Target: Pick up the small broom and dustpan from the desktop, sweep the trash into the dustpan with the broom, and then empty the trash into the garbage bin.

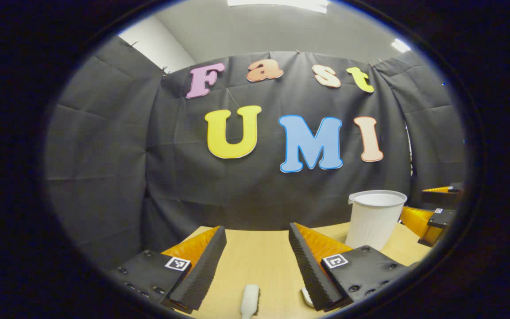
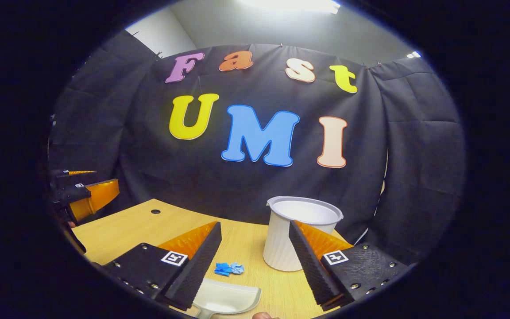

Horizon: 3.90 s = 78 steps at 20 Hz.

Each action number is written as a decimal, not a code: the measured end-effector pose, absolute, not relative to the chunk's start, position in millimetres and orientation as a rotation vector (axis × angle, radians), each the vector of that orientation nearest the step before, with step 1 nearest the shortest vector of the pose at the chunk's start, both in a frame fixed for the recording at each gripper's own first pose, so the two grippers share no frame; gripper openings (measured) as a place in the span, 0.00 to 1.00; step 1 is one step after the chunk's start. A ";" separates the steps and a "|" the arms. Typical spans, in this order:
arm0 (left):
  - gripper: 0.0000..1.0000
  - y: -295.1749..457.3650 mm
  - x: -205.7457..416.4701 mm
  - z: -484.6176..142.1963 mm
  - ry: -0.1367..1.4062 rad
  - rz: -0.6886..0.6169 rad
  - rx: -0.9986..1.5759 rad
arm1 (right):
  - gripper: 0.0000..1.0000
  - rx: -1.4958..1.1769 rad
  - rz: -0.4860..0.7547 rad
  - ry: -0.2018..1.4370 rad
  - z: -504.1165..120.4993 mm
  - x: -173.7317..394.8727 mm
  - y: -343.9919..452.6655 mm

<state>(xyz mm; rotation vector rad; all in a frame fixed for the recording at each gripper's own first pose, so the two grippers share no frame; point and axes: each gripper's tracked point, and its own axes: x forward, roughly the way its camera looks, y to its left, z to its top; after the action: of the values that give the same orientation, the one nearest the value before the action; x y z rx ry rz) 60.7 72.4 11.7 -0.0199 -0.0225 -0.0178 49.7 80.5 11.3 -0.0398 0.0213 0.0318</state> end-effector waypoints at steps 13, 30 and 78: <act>0.93 80.1 71.7 -18.4 0.036 -0.075 -0.019 | 0.95 -0.011 0.008 0.134 -14.1 45.2 85.3; 0.96 94.5 44.4 -160.6 0.477 -0.142 -0.030 | 0.96 0.028 0.089 0.571 -128.9 -5.8 142.0; 0.54 92.8 33.0 -331.4 1.058 -0.107 0.017 | 0.43 0.088 0.119 1.167 -289.5 -26.9 150.0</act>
<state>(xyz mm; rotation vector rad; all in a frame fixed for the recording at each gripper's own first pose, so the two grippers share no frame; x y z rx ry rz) 33.0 92.8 -331.4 0.0166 1.0577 -0.1071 -26.9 150.0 -289.5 0.0878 1.1666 0.1190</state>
